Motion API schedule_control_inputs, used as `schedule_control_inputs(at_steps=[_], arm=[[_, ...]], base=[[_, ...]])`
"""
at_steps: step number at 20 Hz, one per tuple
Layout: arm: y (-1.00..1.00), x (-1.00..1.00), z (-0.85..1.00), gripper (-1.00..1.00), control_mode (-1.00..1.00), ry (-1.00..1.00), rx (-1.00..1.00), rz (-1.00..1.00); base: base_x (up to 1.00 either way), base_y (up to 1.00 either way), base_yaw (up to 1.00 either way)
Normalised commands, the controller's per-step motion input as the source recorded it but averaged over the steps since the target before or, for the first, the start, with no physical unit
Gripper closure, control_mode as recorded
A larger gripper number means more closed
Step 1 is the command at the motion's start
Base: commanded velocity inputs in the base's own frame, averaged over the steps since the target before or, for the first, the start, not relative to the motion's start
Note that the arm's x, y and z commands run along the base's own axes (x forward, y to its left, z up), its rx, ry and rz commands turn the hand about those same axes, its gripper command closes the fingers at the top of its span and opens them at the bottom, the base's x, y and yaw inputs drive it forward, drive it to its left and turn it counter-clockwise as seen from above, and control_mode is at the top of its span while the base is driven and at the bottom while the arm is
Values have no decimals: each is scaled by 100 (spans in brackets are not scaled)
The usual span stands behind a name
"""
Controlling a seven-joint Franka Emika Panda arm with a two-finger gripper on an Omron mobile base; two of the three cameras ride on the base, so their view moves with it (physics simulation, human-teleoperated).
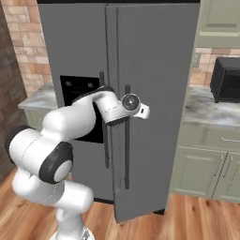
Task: Retrieve the orange and peach from the fridge and place them into the bowl on the dining table.
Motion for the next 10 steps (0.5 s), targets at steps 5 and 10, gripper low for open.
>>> schedule_control_inputs(at_steps=[5,10], arm=[[-100,-100,32,100,-100,0,0,0],[-94,-100,42,-100,-100,1,0,0]], base=[[0,0,0],[0,0,0]])
